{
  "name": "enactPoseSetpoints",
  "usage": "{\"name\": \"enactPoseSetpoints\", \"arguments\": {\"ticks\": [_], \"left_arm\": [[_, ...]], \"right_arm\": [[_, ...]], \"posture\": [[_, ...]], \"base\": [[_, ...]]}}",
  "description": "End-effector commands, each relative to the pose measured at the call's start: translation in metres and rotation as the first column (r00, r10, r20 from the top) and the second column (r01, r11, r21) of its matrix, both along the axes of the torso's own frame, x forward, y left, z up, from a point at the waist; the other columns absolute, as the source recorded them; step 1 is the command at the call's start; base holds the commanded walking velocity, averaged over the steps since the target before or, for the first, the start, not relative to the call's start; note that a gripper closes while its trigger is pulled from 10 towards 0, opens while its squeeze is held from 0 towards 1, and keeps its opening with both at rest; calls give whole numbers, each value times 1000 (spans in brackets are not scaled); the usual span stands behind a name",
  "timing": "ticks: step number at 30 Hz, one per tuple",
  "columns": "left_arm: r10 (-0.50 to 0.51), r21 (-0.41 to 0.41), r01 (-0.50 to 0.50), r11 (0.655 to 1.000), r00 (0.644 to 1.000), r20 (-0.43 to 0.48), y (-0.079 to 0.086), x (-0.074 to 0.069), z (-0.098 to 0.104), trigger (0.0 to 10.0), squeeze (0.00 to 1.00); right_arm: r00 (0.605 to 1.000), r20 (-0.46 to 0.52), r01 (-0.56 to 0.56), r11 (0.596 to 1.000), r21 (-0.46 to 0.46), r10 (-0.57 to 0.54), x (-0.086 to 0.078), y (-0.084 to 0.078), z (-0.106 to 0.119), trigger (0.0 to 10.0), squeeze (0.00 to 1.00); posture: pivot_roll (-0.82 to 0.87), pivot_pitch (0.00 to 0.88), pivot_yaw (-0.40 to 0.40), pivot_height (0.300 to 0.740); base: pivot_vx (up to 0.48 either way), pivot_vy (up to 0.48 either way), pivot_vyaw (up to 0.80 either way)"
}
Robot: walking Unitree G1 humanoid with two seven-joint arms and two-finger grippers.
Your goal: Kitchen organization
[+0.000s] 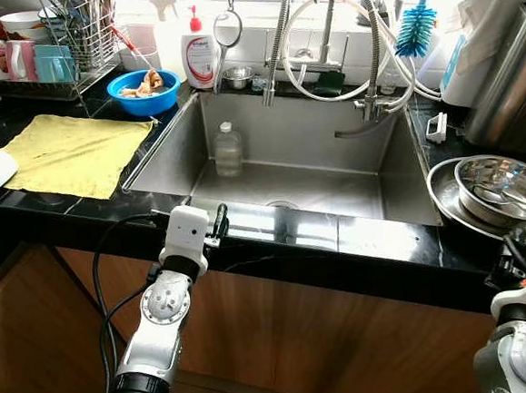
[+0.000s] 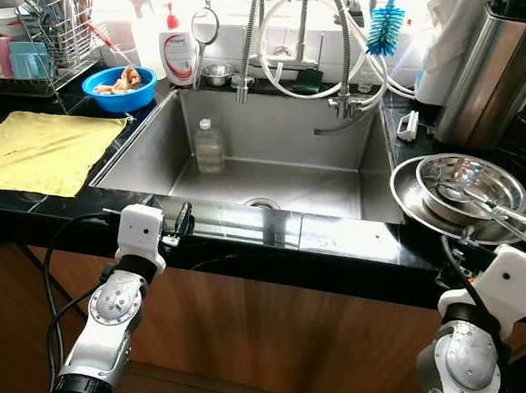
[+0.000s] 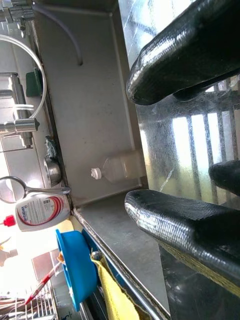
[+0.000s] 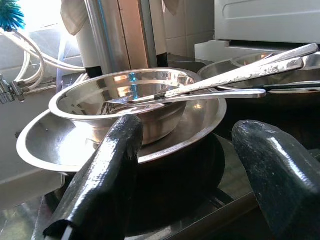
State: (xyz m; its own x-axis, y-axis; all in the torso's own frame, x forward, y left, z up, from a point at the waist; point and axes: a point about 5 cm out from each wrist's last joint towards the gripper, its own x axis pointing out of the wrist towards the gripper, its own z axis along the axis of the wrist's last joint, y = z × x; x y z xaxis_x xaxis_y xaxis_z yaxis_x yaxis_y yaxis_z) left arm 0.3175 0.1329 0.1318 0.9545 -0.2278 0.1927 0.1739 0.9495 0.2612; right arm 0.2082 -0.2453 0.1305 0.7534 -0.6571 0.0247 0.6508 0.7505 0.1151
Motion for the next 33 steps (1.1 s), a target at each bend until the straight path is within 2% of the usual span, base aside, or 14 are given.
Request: {"name": "enactPoseSetpoints", "arguments": {"ticks": [1,6,18,26,33], "left_arm": [[5,26,-4,1000,999,-38,2,-3,-10,10000,0],[0,27,1,1000,999,-36,1,-3,-10,10000,0],[-10,27,11,1000,999,-38,0,-4,-11,10000,0],[-8,28,9,1000,999,-38,0,-3,-11,10000,0],[2,33,-1,999,999,-35,3,-2,-10,10000,0]], "right_arm": [[999,30,22,1000,-1,-22,-2,-4,6,10000,0],[999,41,30,999,-16,-29,0,-11,10,10000,0],[1000,6,15,998,-63,-15,-1,-18,8,10000,0],[999,19,29,998,-48,-28,1,-20,10,10000,0],[999,-21,27,1000,-9,-28,1,-17,1,10000,0]], "posture": [[27,0,-66,740],[29,0,-68,740],[30,0,-68,740],[35,0,-67,740],[38,0,-65,740]], "base": [[0,0,0],[0,0,0],[0,0,0],[0,0,0],[0,0,0]]}}
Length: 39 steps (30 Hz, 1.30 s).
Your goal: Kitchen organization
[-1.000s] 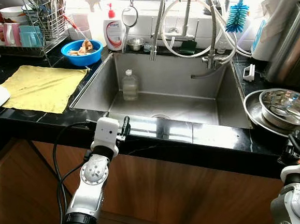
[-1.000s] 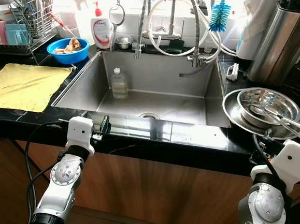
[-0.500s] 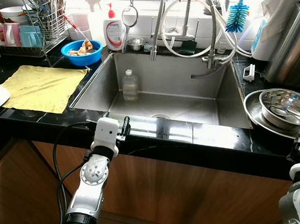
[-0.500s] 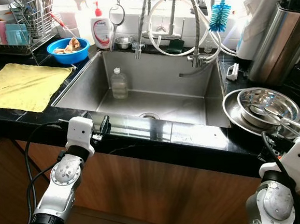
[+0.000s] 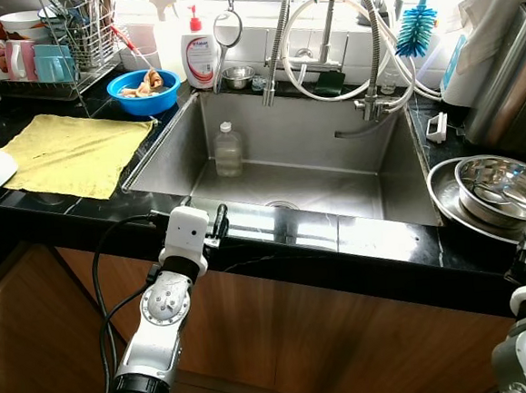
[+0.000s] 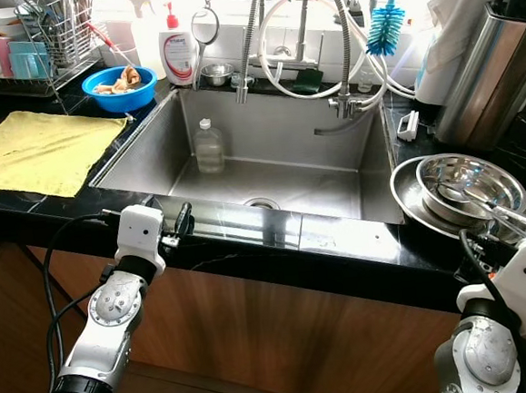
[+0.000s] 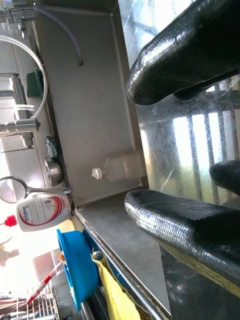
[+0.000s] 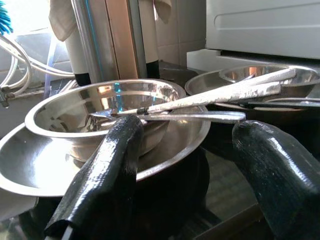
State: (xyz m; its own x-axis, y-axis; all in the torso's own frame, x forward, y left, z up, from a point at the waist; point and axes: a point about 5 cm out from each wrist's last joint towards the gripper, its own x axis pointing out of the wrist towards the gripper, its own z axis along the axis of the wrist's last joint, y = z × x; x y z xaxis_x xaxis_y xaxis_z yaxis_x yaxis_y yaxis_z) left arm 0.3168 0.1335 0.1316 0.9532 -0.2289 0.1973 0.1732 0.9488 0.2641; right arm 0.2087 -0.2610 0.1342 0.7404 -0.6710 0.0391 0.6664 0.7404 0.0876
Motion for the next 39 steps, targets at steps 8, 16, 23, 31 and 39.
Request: {"name": "enactPoseSetpoints", "arguments": {"ticks": [8,16,23,31,39], "left_arm": [[3,30,-2,1000,999,-39,2,-1,-9,10000,0],[5,29,-4,1000,999,-39,2,-2,-9,10000,0],[6,30,-5,1000,999,-40,2,-2,-9,10000,0],[5,32,-4,999,999,-44,2,-2,-10,10000,0],[7,33,-5,999,999,-44,3,-2,-10,10000,0]], "right_arm": [[999,16,27,1000,10,-28,0,-5,3,10000,0],[999,37,40,999,3,-40,0,-7,6,10000,0],[998,44,36,999,1,-36,2,-7,8,9725,0],[998,40,43,999,2,-43,2,-9,7,3765,0],[998,37,45,999,5,-45,3,-10,6,1373,0]], "posture": [[36,0,-65,740],[37,0,-66,740],[39,0,-67,740],[40,0,-66,740],[45,0,-65,740]], "base": [[0,0,0],[0,0,0],[0,0,0],[0,0,0],[0,0,0]]}}
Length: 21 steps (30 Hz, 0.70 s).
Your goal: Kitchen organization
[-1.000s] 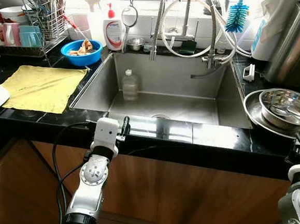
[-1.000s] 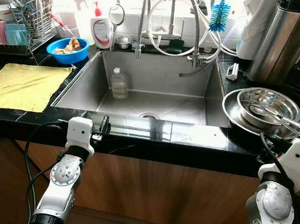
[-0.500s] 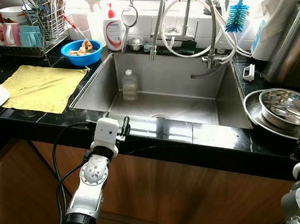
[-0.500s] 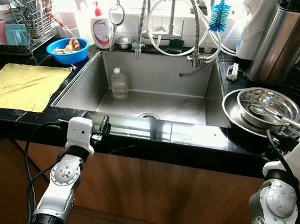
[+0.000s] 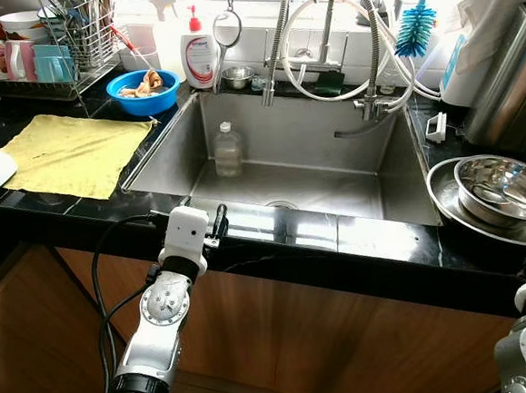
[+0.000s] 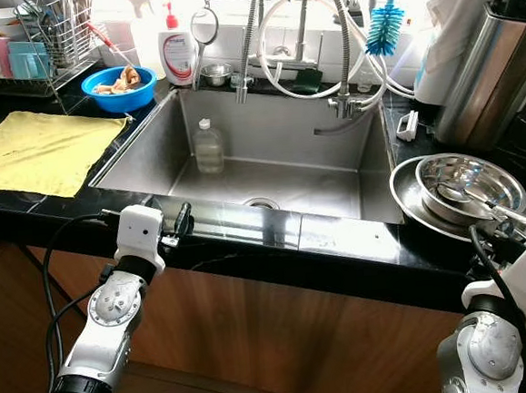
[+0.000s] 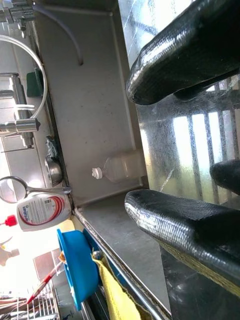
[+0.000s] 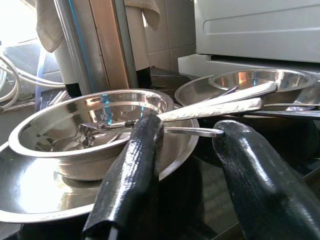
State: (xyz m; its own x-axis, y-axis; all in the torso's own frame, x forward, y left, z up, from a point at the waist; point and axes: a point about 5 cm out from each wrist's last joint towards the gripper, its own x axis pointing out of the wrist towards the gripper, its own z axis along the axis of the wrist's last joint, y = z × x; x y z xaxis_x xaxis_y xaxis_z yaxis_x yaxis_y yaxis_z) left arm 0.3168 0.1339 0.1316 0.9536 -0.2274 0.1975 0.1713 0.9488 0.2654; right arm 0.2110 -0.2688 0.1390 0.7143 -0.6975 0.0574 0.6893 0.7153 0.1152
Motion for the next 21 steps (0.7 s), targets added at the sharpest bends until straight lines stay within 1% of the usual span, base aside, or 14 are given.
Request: {"name": "enactPoseSetpoints", "arguments": {"ticks": [1,4,8,17,18,19,20,21], "left_arm": [[5,32,-3,999,999,-44,3,-2,-10,10000,0],[5,32,-3,999,999,-45,3,-2,-11,10000,0],[3,35,-1,999,999,-46,2,-2,-11,10000,0],[8,38,-6,999,999,-43,3,-2,-10,10000,0],[9,39,-8,999,999,-43,3,-2,-10,10000,0],[11,40,-9,999,999,-43,3,-2,-10,10000,0],[12,41,-10,999,999,-43,3,-2,-10,10000,0],[14,42,-12,999,999,-43,3,-1,-10,10000,0]], "right_arm": [[1000,1,10,1000,-6,-10,1,-3,1,1412,0],[1000,1,10,1000,-4,-10,1,-3,1,1451,0],[1000,1,6,1000,-2,-6,2,-3,1,1882,0],[1000,13,-28,1000,0,28,7,-1,3,1490,0],[999,13,-35,999,2,35,7,-1,4,2392,0],[999,14,-45,999,3,44,9,0,4,2941,0],[999,15,-50,999,4,50,9,0,4,4078,0],[998,17,-68,998,2,68,11,2,5,10000,0]], "posture": [[44,0,-64,740],[44,0,-64,740],[46,0,-64,740],[48,0,-65,740],[49,0,-66,740],[49,0,-66,740],[49,0,-66,740],[49,0,-67,740]], "base": [[0,0,0],[0,0,0],[0,0,0],[0,0,0],[0,0,0],[0,0,0],[0,0,0],[0,0,0]]}}
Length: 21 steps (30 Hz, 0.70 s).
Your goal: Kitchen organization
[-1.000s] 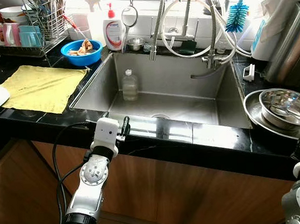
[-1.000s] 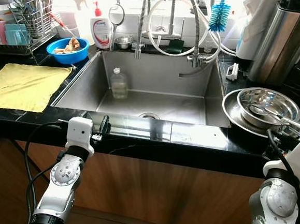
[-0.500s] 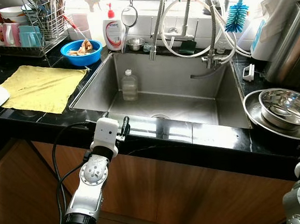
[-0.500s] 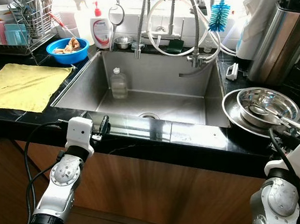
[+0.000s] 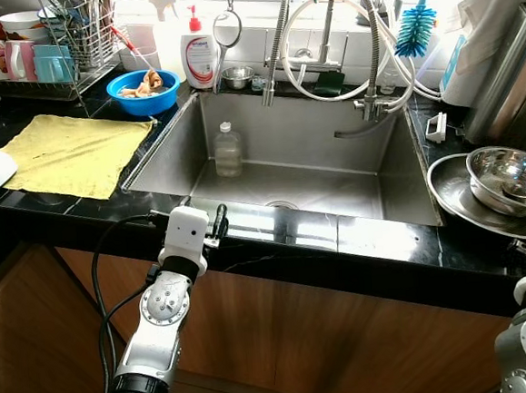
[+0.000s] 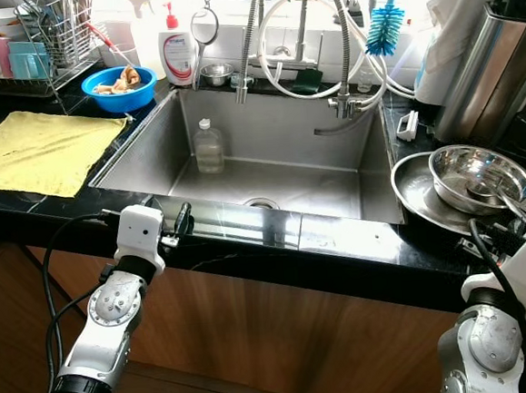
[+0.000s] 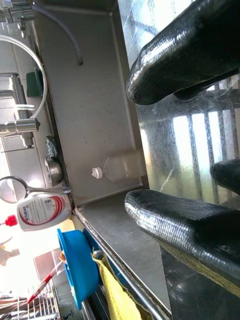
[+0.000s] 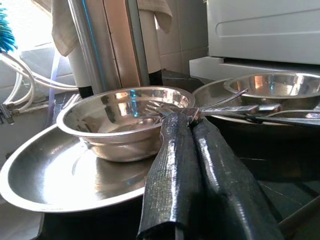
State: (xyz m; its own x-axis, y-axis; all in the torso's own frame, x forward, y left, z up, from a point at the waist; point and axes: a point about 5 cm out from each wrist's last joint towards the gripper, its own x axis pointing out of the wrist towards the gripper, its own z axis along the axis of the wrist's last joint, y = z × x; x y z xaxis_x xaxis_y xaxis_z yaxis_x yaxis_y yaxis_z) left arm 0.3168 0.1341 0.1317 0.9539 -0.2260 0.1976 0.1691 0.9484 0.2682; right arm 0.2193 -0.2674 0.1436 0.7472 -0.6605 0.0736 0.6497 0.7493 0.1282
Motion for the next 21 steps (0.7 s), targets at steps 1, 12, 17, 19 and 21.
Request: {"name": "enactPoseSetpoints", "arguments": {"ticks": [1,12,17,19,21], "left_arm": [[13,39,-11,999,999,-43,3,-1,-10,10000,0],[20,40,-19,999,999,-42,4,-1,-10,10000,0],[20,39,-19,999,999,-42,4,-1,-10,10000,0],[18,37,-16,999,999,-42,4,-1,-10,10000,0],[17,36,-15,999,999,-42,4,-1,-10,10000,0]], "right_arm": [[1000,-4,-24,1000,4,24,4,1,1,10000,0],[994,37,-100,995,0,100,12,11,11,10000,0],[992,60,-110,994,-11,110,15,13,18,10000,0],[987,99,-123,992,-40,127,19,17,33,10000,0],[986,113,-122,991,-45,127,21,17,38,10000,0]], "posture": [[49,0,-67,740],[51,0,-70,740],[52,0,-70,740],[49,0,-69,740],[49,0,-70,740]], "base": [[0,0,0],[0,0,0],[0,0,0],[0,0,0],[0,0,0]]}}
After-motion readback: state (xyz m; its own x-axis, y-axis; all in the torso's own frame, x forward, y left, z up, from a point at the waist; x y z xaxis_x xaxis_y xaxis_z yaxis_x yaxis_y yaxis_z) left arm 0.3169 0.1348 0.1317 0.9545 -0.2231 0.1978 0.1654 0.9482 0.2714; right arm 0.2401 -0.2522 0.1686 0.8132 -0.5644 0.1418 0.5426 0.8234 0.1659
